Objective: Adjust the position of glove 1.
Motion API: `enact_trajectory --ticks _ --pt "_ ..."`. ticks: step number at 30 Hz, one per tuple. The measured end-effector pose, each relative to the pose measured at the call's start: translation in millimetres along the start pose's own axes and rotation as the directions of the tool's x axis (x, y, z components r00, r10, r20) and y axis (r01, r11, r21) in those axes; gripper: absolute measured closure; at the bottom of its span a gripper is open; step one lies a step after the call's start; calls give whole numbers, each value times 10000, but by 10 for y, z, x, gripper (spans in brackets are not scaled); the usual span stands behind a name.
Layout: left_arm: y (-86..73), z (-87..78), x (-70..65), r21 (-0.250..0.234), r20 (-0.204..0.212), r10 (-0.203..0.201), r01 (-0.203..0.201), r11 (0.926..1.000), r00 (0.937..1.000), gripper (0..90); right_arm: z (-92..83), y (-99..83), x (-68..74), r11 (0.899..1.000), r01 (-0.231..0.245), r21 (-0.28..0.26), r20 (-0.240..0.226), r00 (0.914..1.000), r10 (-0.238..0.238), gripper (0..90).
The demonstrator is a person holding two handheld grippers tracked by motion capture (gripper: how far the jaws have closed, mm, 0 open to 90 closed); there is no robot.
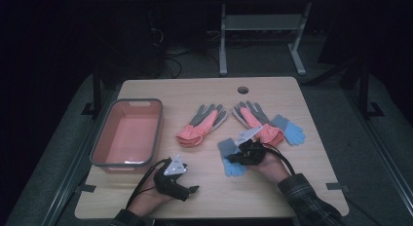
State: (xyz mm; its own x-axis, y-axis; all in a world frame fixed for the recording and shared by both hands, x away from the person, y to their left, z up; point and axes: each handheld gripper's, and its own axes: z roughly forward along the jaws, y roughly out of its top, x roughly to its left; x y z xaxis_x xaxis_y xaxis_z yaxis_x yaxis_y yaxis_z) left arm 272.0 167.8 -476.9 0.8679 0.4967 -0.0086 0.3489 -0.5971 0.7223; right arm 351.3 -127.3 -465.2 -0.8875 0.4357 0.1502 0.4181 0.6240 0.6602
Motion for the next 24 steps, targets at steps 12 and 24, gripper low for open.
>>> enact_trajectory --ticks 12,24 --pt "0 0 0 0 -1 0 0 10000 10000 119 -182 -271 375 9977 625 257 -664 9959 -607 897" --pt "10 4 12 61 -28 81 -81 9999 10000 120 -342 -129 91 9954 -478 -829 851 9949 548 898"
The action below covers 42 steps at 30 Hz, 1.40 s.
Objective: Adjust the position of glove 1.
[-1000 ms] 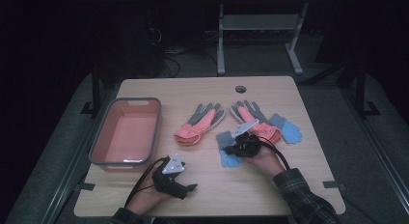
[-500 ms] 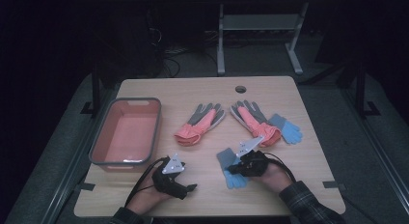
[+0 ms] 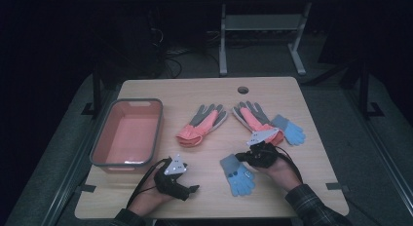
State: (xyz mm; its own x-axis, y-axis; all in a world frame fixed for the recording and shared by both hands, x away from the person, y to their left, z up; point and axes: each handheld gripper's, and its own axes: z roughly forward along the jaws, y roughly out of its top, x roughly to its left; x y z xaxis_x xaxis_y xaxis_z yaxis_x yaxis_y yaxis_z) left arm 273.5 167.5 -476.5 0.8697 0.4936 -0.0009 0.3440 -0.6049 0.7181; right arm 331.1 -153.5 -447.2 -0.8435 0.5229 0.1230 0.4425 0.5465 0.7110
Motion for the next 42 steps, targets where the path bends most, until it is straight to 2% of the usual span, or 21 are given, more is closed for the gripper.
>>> enact_trajectory --ticks 1,3,8,16,17,21,23,24,26,27,29,30,33,35,37,39,41,42 --pt "-1 -4 -2 24 -10 -22 22 10000 10000 119 44 30 -61 9998 -62 197 277 9996 56 898" --pt "-2 -5 -3 20 -16 -27 27 10000 10000 120 83 41 -102 9993 -212 295 314 9993 203 898" --pt "-2 -5 -3 21 -14 -28 28 10000 10000 119 171 54 -138 9986 -244 463 326 9992 229 898" --pt "0 -4 -2 28 -10 -21 21 10000 10000 119 362 143 -26 9985 19 547 -229 9997 -6 898" --pt "1 2 0 -14 -4 -31 31 10000 10000 119 415 176 22 9982 204 556 -372 9991 -184 898" --pt "1 2 1 3 -1 -8 8 10000 10000 119 492 234 132 9976 398 575 -713 9968 -357 898" --pt "1 1 1 10 -4 0 0 10000 10000 119 507 243 146 9970 501 591 -742 9962 -457 898" --pt "2 3 0 -16 6 -23 23 10000 10000 119 553 272 204 9963 643 569 -985 9934 -585 898" --pt "3 5 1 -17 8 -23 23 10000 10000 119 568 283 232 9968 609 527 -1097 9925 -549 897" --pt "4 6 1 -15 10 -22 22 10000 10000 119 613 308 289 9937 994 511 -1307 9872 -920 897" --pt "4 6 0 -13 12 -32 32 10000 10000 119 622 318 313 9932 1043 520 -1371 9859 -963 897" --pt "4 5 1 -13 5 -11 11 10000 10000 119 619 330 341 9920 1164 495 -1373 9845 -1087 897" --pt "4 4 3 -9 -12 37 -37 10000 10000 119 528 334 331 9932 1120 312 -1253 9863 -1073 897" --pt "4 5 3 -15 -9 24 -24 10000 10000 119 403 308 295 9959 876 239 -1081 9905 -846 897" --pt "4 5 3 -17 -8 29 -29 10000 10000 119 230 208 261 9964 817 215 -857 9931 -796 897" --pt "4 5 2 -21 -11 21 -21 10000 10000 119 133 126 266 9980 583 235 -791 9953 -562 897" --pt "3 4 2 -14 -16 21 -21 10000 10000 119 86 74 258 9977 612 278 -743 9955 -590 897" --pt "3 3 2 -1 -18 31 -31 10000 10000 119 -2 -46 279 9977 488 479 -661 9968 -455 897"
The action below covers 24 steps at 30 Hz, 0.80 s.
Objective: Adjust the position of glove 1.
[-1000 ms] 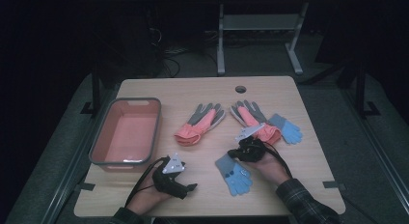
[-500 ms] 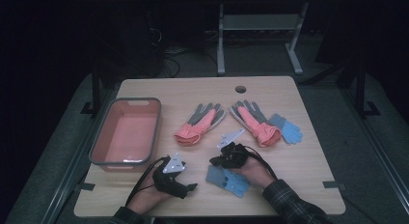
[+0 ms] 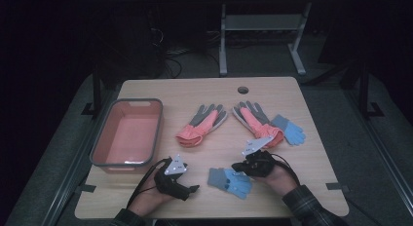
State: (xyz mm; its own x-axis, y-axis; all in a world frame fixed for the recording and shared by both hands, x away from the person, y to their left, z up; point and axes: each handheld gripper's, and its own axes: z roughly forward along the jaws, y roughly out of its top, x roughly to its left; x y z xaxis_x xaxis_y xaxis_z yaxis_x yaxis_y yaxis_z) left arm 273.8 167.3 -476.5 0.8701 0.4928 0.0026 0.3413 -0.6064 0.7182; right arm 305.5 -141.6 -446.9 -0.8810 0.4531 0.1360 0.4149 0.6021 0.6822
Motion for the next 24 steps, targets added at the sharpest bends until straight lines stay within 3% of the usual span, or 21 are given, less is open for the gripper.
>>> enact_trajectory --ticks 9,16,24 --pt "-1 1 -3 -5 18 -44 44 10000 10000 119 -174 -348 67 9986 -332 403 184 9993 325 897" --pt "-1 1 -4 -10 17 -54 54 10000 10000 119 -86 -304 17 9979 -390 515 169 9991 382 898" --pt "-1 2 -4 -19 15 -60 60 10000 10000 119 118 -66 -134 9989 -254 397 764 9968 223 899"
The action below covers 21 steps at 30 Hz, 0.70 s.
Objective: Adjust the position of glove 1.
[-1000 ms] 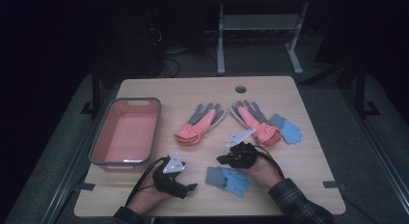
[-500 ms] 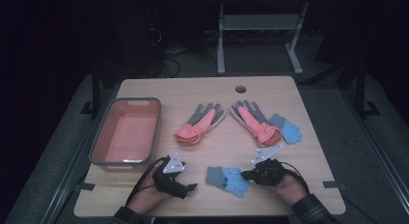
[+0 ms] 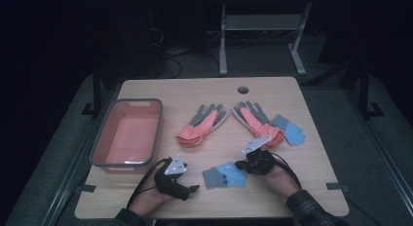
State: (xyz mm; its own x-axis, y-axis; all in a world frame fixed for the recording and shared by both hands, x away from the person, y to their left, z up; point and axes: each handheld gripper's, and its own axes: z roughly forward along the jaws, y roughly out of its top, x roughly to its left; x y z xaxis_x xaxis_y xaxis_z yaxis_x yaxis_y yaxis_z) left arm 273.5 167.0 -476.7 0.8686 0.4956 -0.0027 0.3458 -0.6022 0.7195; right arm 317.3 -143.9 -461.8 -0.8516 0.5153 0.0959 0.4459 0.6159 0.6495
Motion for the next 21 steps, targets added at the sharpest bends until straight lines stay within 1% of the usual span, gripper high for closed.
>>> enact_trajectory --ticks 1,3,4,5,6,7,9,10,11,12,13,14,15,16,17,20,21 --pt "0 0 0 -1 -1 -1 1 10000 10000 119 27 30 -25 9999 -98 20 18 10000 98 899" --pt "0 -1 1 11 0 13 -13 10000 10000 119 50 66 -47 9999 -99 50 89 9999 99 899" --pt "0 -1 0 14 -3 7 -7 10000 10000 119 76 101 -73 10000 -51 6 194 9998 51 898" --pt "-1 -2 0 15 -6 11 -11 10000 10000 119 109 141 -101 9999 -103 -18 301 9995 103 899" --pt "-2 -4 -1 15 -9 13 -13 10000 10000 119 150 172 -136 9997 -215 -87 256 9994 217 899" --pt "-3 -7 -4 40 -6 -2 2 10000 10000 119 188 234 -166 9997 -231 -61 352 9991 233 899" --pt "-4 -6 -2 21 -3 12 -12 10000 10000 119 208 260 -182 9998 -203 -90 405 9990 207 898" --pt "-3 -8 -4 45 -1 0 0 10000 10000 119 246 283 -207 9993 -271 -268 454 9986 283 899" --pt "-2 -10 -1 73 -3 39 -39 10000 10000 119 279 299 -229 9987 -380 -336 360 9986 392 899" --pt "-3 -7 -4 38 -1 -5 5 10000 10000 119 317 374 -262 9992 -281 -274 480 9984 294 899" --pt "-3 -7 -4 38 -1 -5 5 10000 10000 119 317 374 -262 9992 -281 -274 480 9984 294 899" --pt "-5 -6 -6 13 6 -15 15 10000 10000 119 357 407 -287 9982 -386 -449 481 9980 408 899" --pt "-5 -6 -6 13 6 -15 15 10000 10000 119 357 407 -287 9982 -386 -449 481 9980 408 899" --pt "-6 -7 -5 14 14 -2 2 10000 10000 119 379 409 -300 9975 -480 -512 413 9979 501 898" --pt "-6 -7 -4 17 8 4 -4 10000 10000 119 411 421 -320 9961 -554 -687 285 9979 574 898" --pt "-6 -6 -6 6 11 -10 10 10000 10000 119 397 422 -320 9963 -471 -714 300 9983 493 897" --pt "-6 -7 -5 11 6 5 -5 10000 10000 119 310 412 -319 9952 -553 -810 312 9978 580 897"
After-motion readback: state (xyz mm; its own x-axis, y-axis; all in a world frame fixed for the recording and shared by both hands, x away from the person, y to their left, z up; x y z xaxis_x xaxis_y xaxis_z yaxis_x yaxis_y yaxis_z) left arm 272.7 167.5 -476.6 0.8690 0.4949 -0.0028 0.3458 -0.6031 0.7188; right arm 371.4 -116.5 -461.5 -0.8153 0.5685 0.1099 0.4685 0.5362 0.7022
